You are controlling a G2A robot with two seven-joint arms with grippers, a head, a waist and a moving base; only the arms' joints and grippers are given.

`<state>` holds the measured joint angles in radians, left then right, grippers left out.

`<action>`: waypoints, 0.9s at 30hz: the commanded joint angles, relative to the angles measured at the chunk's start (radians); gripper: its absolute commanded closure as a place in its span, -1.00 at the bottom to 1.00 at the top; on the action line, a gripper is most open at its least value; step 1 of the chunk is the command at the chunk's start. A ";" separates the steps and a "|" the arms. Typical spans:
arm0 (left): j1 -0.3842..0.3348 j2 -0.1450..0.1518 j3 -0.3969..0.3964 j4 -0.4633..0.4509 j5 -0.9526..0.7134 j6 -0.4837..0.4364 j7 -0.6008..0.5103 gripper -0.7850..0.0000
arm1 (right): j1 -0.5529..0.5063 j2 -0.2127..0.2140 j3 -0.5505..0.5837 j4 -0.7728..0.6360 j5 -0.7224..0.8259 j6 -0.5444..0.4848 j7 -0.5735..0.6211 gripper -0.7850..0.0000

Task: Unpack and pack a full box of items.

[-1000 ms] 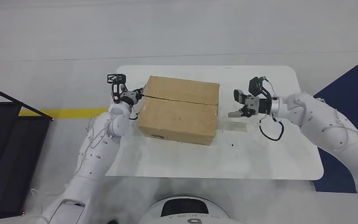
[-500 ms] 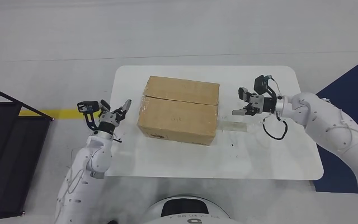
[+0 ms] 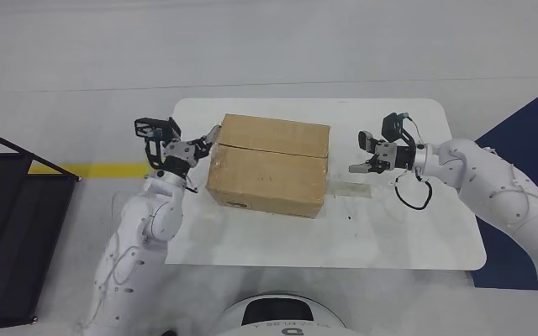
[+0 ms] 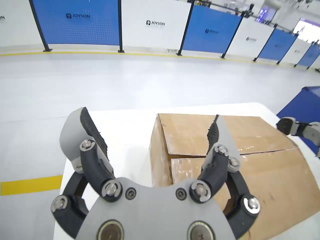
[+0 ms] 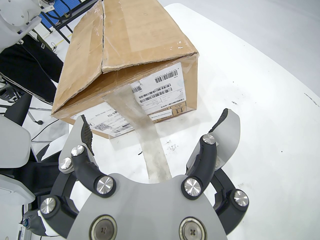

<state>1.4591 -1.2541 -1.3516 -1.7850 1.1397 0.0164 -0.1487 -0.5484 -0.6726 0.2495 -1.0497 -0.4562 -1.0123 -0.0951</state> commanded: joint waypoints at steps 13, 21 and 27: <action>-0.056 -0.014 0.105 0.144 0.085 0.036 -0.096 -1.00 | 0.000 0.000 0.000 0.000 0.000 0.000 0.000 -1.00; -0.056 -0.014 0.105 0.144 0.085 0.036 -0.096 -1.00 | 0.000 0.000 0.000 0.000 0.000 0.000 0.000 -1.00; -0.056 -0.014 0.105 0.144 0.085 0.036 -0.096 -1.00 | -0.063 0.022 0.036 -0.016 -0.137 0.091 -0.036 -1.00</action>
<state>1.4034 -1.2682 -1.2471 -1.6407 1.2242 0.0528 -0.2443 -0.5961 -0.6568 0.2776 -1.0629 -0.5587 -0.9439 -0.1038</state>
